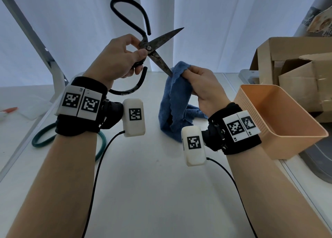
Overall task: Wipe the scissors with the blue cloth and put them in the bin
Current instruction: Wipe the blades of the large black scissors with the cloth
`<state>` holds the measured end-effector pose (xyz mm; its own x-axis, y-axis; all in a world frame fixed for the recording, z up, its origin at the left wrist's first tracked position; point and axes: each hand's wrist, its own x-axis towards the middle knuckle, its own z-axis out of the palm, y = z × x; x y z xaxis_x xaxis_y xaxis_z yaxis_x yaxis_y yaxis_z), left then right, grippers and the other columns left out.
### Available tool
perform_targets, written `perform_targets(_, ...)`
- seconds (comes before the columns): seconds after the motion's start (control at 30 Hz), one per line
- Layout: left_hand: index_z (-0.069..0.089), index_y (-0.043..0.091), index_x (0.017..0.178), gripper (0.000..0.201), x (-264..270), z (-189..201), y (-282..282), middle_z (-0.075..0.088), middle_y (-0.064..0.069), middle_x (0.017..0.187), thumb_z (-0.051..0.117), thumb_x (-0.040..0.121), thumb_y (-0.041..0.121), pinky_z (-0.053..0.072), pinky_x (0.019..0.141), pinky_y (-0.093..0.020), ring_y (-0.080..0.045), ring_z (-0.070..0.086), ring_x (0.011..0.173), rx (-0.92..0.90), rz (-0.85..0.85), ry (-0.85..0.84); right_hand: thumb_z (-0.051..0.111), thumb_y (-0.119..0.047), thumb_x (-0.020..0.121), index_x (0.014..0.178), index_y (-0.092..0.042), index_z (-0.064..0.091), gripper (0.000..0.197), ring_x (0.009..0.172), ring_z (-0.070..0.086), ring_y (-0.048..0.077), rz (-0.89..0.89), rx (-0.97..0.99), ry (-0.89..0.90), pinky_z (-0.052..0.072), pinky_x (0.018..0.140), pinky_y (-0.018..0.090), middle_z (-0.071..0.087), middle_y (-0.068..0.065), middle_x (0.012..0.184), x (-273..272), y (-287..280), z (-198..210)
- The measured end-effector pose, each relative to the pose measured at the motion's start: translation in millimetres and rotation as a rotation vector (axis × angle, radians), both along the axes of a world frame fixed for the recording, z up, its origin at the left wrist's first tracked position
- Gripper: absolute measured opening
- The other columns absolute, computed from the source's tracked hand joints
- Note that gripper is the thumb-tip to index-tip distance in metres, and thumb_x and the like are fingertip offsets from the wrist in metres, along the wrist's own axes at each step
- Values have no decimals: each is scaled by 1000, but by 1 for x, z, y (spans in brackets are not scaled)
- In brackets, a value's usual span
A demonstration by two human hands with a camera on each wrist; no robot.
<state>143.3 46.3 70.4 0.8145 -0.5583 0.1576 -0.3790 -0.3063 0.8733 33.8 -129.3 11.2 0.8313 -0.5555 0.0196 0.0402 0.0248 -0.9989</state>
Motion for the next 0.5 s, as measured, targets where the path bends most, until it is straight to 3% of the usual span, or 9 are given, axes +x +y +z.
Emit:
perform_targets(0.1, 58, 13, 114, 18, 0, 2, 1, 59, -9, 75, 58, 101, 24, 38, 45, -13, -8, 54, 56, -4, -2, 4, 59, -21, 99, 111, -12, 74, 21, 88, 67, 9, -64, 66, 1, 53, 72, 21, 75, 0, 99, -1, -7, 2)
perform_targets(0.2, 60, 15, 113, 18, -1, 1, 1, 61, -9, 71, 59, 100, 26, 37, 46, -15, -15, 49, 59, 35, -21, 0, 54, -27, 102, 108, -14, 73, 23, 78, 65, 6, 40, 4, 24, 50, 67, 19, 72, -5, 88, -4, -8, 7)
perform_targets(0.37, 61, 16, 112, 18, -4, 3, 0, 61, -4, 60, 59, 100, 28, 35, 48, -19, -18, 40, 57, 79, -58, -26, 54, -26, 102, 87, -15, 72, 26, 61, 65, 1, 89, -20, 21, 48, 56, 13, 72, -5, 73, -7, 2, 12)
perform_targets(0.5, 61, 14, 112, 18, -7, 3, -1, 60, -5, 59, 59, 100, 26, 33, 47, -18, -18, 37, 54, 101, -115, -32, 56, -29, 101, 85, -15, 72, 27, 61, 61, -1, 169, -68, 15, 46, 55, 9, 69, -6, 73, -10, 10, 14)
